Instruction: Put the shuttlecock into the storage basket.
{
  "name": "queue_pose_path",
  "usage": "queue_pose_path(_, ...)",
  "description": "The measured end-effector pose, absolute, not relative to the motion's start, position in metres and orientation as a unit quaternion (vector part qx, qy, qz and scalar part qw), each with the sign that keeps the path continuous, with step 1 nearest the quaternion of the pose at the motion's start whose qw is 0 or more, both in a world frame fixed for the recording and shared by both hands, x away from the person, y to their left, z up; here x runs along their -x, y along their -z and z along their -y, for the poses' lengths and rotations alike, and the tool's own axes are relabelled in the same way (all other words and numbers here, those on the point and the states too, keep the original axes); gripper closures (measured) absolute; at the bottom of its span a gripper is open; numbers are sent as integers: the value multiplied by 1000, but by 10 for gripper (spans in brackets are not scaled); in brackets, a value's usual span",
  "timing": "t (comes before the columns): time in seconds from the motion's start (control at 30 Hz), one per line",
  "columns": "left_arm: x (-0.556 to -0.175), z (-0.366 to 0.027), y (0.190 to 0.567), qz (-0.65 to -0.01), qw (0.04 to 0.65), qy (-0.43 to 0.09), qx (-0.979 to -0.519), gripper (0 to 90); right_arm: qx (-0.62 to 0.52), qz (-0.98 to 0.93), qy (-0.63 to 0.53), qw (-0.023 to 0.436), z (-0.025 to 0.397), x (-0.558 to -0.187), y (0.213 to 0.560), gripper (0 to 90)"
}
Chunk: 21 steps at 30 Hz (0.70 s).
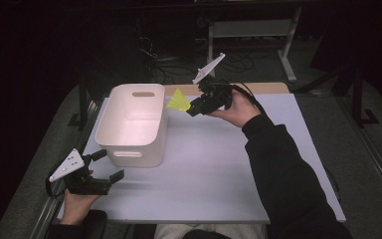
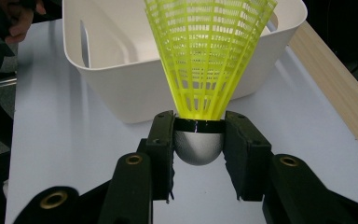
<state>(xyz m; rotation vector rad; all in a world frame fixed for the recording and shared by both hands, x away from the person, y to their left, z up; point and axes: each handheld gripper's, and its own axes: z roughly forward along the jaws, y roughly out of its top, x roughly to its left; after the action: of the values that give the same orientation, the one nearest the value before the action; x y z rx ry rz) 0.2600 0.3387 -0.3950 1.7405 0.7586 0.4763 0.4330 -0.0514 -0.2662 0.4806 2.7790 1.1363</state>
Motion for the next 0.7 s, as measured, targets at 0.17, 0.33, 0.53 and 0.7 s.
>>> queue_pose_path(0.17,-260,-339,395,-321,558,-202,-738,0,-153,-914,-373,51,47,-431,263,631)
queue_pose_path(0.33,-260,-339,395,-322,558,-203,-738,0,-148,-914,-374,52,44,-431,260,632)
queue_pose_path(0.53,-260,-339,395,-322,559,-202,-737,0,-144,-913,-377,53,38,-433,255,632)
queue_pose_path(0.7,-260,-339,395,-321,558,-203,-738,0,-138,-913,-381,51,31,-433,252,631)
